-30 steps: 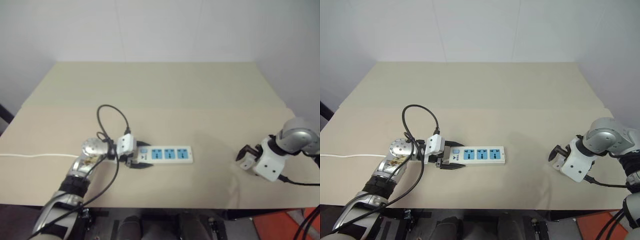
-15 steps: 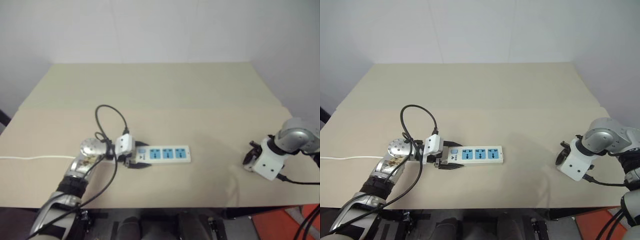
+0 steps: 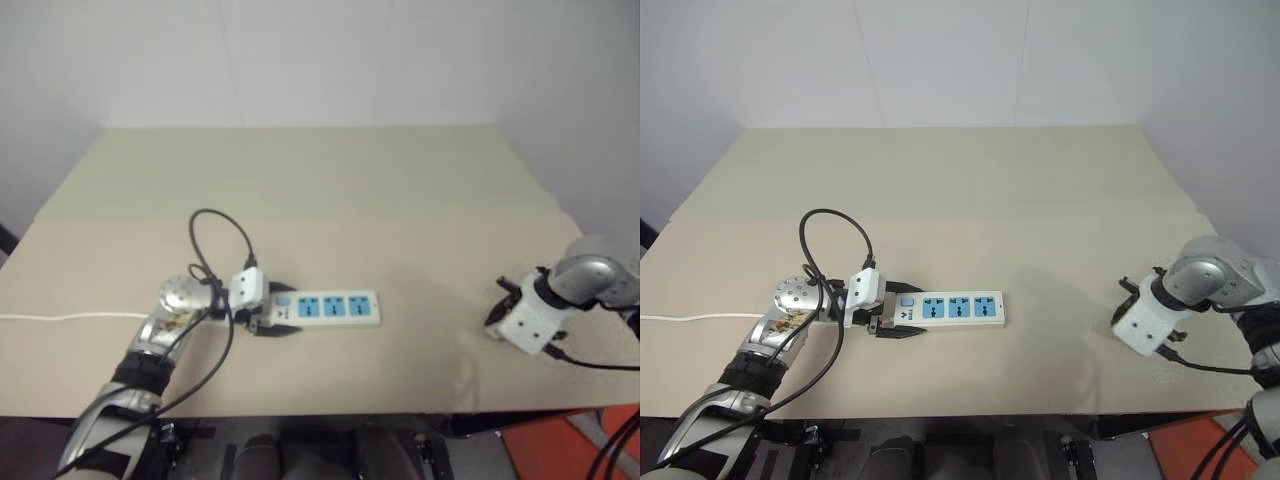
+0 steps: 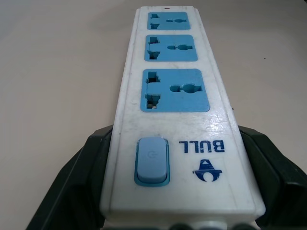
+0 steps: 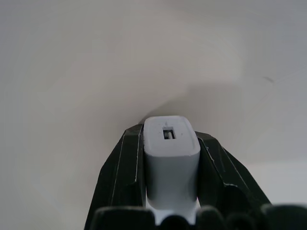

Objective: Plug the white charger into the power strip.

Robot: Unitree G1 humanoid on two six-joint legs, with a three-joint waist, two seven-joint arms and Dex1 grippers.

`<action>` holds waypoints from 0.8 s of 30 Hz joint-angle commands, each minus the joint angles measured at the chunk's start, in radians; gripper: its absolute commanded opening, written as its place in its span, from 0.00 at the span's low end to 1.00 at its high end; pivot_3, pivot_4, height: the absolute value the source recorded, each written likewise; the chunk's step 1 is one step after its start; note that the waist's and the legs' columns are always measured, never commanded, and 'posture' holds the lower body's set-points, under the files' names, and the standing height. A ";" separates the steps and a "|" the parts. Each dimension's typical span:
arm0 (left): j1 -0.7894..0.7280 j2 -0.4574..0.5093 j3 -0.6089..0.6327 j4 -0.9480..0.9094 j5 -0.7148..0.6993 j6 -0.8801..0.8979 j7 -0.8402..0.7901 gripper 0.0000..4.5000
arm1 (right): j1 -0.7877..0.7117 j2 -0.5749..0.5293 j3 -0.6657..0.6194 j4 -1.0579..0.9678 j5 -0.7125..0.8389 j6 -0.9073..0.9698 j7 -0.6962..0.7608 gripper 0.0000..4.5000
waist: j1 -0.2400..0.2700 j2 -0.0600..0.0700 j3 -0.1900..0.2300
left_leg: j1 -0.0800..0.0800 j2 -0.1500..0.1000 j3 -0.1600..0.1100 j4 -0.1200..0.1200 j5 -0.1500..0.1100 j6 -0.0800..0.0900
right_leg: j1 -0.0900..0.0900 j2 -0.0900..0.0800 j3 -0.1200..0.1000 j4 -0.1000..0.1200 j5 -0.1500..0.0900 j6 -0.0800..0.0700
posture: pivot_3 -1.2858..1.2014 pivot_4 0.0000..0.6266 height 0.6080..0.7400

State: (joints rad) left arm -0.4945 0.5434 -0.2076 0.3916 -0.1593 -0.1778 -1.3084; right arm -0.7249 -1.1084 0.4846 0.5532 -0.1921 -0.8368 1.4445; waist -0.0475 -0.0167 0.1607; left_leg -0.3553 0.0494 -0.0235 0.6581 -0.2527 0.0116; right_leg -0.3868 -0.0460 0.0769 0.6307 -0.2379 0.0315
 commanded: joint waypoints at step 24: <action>-0.172 -0.086 -0.007 0.259 0.048 -0.125 -0.005 0.73 | 0.109 0.607 -0.436 -0.703 0.773 1.436 -0.511 0.26 | 0.037 0.000 0.000 | -0.022 0.000 -0.004 0.002 0.000 0.001 | -0.018 0.000 -0.005 -0.001 0.001 0.002 | 0.52 0.24 1.00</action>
State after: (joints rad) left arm -0.6448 0.4573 -0.2161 0.6370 -0.1333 -0.2859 -1.3221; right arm -0.6141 -0.5139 0.0420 -0.1141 0.5894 0.6353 0.9409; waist -0.0109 -0.0164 0.1606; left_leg -0.3776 0.0490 -0.0271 0.6604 -0.2529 0.0121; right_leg -0.4046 -0.0460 0.0716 0.6301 -0.2363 0.0333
